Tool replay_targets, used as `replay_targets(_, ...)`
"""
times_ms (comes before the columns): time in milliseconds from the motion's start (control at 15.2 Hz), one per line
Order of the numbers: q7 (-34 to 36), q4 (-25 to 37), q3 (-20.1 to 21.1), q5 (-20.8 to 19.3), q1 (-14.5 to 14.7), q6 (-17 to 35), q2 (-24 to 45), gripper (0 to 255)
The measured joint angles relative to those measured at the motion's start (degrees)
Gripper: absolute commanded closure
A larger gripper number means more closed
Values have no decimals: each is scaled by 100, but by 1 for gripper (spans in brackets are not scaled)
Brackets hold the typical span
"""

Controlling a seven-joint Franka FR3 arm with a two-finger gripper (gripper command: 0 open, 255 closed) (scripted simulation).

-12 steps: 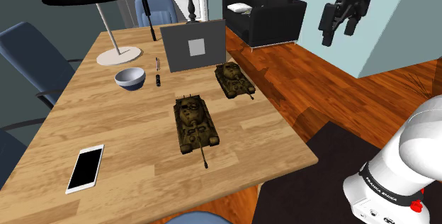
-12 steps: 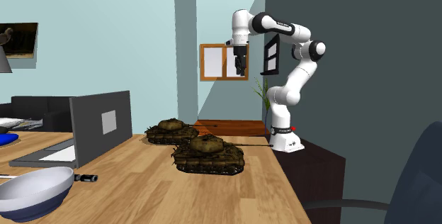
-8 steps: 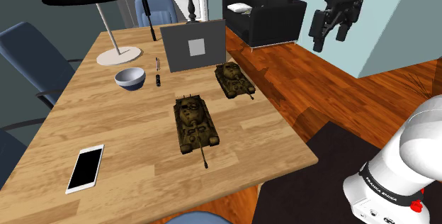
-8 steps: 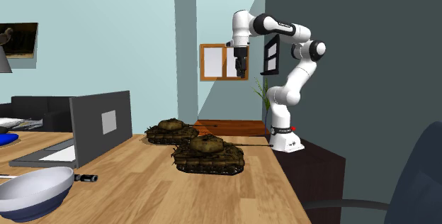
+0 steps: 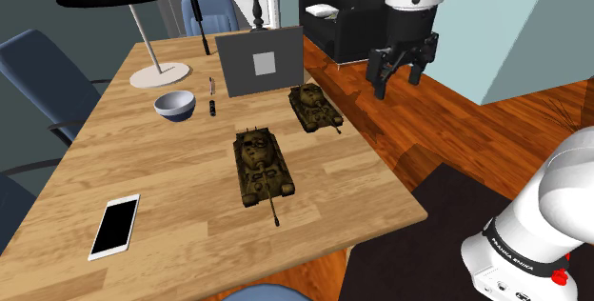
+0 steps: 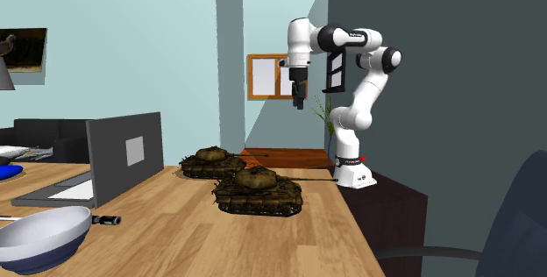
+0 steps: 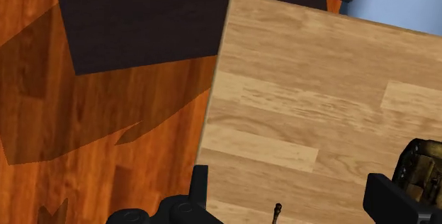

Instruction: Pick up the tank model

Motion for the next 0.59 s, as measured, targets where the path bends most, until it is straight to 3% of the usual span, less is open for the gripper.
replay_targets(594,1302,226,1045,308,52,1199,1236,0)
